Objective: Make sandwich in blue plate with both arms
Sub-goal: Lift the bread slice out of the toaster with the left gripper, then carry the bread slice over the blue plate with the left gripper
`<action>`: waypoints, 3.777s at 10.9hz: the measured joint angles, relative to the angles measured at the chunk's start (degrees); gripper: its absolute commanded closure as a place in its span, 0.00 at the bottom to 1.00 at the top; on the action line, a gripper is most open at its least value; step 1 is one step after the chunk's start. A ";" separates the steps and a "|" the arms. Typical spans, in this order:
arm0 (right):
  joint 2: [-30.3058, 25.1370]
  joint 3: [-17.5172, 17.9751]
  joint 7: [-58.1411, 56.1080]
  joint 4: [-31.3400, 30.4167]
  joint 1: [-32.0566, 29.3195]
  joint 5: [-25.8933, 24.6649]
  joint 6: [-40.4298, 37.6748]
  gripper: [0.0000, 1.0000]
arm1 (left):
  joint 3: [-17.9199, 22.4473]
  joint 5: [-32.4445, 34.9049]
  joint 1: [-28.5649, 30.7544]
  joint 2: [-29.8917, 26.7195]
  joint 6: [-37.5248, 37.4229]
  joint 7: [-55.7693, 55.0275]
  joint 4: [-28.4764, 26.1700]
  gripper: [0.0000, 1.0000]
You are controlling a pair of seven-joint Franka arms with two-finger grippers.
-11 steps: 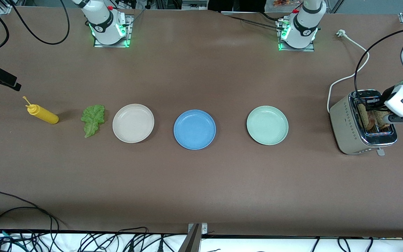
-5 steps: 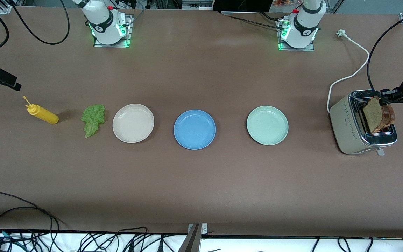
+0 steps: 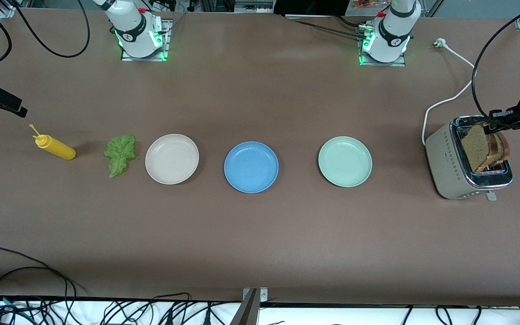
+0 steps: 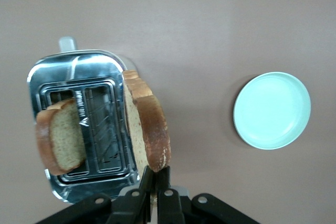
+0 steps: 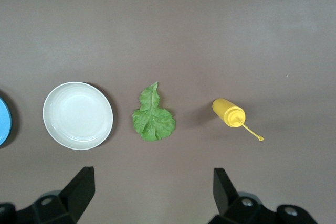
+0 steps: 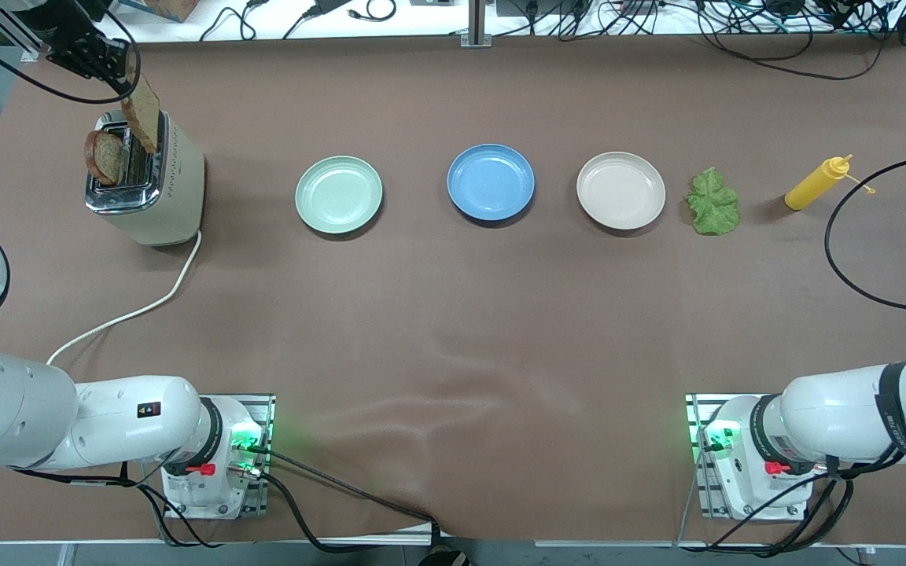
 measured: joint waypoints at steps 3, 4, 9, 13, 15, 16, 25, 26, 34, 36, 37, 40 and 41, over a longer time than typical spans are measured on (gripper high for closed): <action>0.00 0.00 0.00 0.00 0.00 0.00 0.00 0.00 | -0.18 -6.38 -0.27 0.01 -0.05 0.00 0.04 1.00; 0.00 0.00 0.00 0.00 0.00 0.00 0.00 0.00 | -0.25 -8.61 -0.49 0.01 -0.14 0.00 0.04 1.00; 0.00 0.00 0.00 0.01 0.00 0.01 0.01 0.00 | -2.75 -16.90 -1.56 1.47 -0.31 -0.73 -0.56 1.00; 0.00 0.00 0.00 0.02 0.01 0.01 0.01 0.00 | -3.82 -25.17 -3.57 5.01 2.33 -1.55 -0.75 1.00; 0.00 0.01 0.00 0.04 0.01 0.01 0.01 0.00 | -6.42 -29.18 -4.34 7.42 6.54 -2.28 -1.22 1.00; 0.00 0.01 0.00 0.05 0.01 0.01 0.01 0.00 | -7.80 -30.74 -4.50 8.44 8.29 -2.80 -1.62 1.00; 0.00 0.02 0.00 0.08 0.03 0.02 0.02 0.00 | -15.61 -51.43 -14.14 15.76 27.03 -8.85 -3.08 1.00; 0.00 0.02 0.00 0.08 0.03 0.02 0.02 0.00 | -15.83 -53.79 -15.65 16.13 28.49 -9.51 -3.08 1.00; 0.00 0.03 0.00 0.08 0.04 0.02 0.03 0.00 | -16.09 -64.09 -28.48 23.34 34.25 -9.88 -2.46 1.00; 0.00 0.03 0.00 0.09 0.03 0.02 0.03 0.00 | -16.08 -65.88 -31.74 25.69 38.96 -10.04 -0.56 1.00; 0.01 0.03 0.00 0.09 0.03 0.02 0.03 0.00 | -15.85 -65.95 -32.66 26.99 39.75 -10.19 1.01 1.00; 0.02 0.02 0.00 0.09 0.02 0.02 0.03 0.00 | -14.04 -65.95 -34.58 31.16 41.79 -10.15 5.24 1.00; 0.02 0.03 0.00 0.09 0.01 0.02 0.03 0.00 | -13.94 -65.95 -34.98 32.47 42.48 -10.03 5.62 1.00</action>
